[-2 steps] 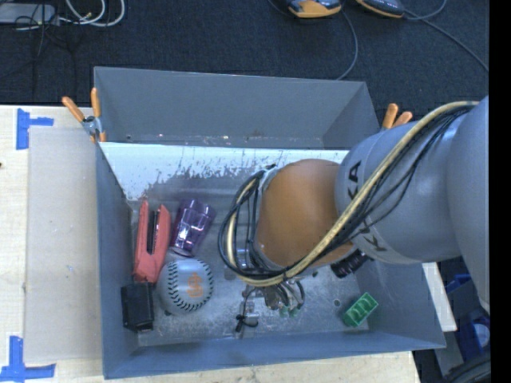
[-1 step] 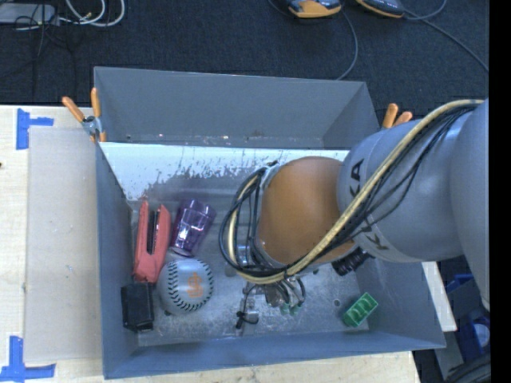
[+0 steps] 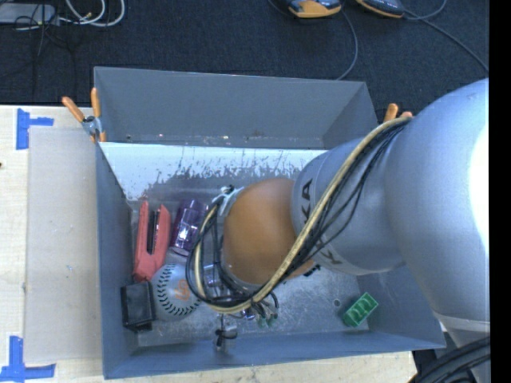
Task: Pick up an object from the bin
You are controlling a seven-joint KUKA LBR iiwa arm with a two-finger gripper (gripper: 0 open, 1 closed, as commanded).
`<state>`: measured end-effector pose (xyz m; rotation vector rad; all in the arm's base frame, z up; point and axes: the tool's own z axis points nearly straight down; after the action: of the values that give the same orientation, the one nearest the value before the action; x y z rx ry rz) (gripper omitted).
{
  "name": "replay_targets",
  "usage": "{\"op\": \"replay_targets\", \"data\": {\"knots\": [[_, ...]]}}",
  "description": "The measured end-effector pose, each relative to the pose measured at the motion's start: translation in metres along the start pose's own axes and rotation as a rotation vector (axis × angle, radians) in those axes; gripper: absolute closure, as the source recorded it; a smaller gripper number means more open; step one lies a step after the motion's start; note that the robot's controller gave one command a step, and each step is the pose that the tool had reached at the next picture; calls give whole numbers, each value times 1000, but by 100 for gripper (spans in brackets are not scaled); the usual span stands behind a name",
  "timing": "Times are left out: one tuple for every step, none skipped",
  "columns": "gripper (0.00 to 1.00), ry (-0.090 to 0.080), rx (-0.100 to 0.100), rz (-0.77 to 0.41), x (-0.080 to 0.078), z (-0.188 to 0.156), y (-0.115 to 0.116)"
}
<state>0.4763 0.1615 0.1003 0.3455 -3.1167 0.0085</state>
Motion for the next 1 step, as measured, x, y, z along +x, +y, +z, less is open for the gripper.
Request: {"op": "replay_targets", "data": {"knots": [[0, 12, 7, -239, -10, -27, 15]]}}
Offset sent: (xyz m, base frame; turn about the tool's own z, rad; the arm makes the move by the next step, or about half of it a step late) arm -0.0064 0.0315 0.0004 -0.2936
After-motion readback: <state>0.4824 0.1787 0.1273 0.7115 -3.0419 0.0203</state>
